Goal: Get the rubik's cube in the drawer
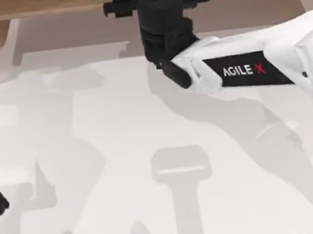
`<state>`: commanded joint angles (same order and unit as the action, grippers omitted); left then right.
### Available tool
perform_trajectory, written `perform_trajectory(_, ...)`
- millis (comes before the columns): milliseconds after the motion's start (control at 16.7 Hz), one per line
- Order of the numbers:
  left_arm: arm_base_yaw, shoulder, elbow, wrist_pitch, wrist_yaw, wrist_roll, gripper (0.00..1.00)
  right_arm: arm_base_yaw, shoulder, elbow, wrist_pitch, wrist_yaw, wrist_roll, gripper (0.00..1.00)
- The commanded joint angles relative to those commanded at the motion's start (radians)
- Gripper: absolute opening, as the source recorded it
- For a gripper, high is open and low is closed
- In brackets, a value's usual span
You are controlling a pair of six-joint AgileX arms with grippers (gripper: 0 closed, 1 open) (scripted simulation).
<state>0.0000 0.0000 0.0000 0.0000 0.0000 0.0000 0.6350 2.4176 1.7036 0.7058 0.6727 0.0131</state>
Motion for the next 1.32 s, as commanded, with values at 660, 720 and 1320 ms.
perform_trajectory(660,0.000,0.000,0.000,0.000,0.000,0.000,1.00,0.029,-0.095,-0.081,-0.013,0.024,0.003,0.00)
perform_trajectory(720,0.000,0.000,0.000,0.000,0.000,0.000,1.00,0.029,-0.095,-0.081,-0.013,0.024,0.003,0.00)
perform_trajectory(1320,0.000,0.000,0.000,0.000,0.000,0.000,1.00,-0.039,-0.083,0.053,-0.197,-0.069,0.064,0.00)
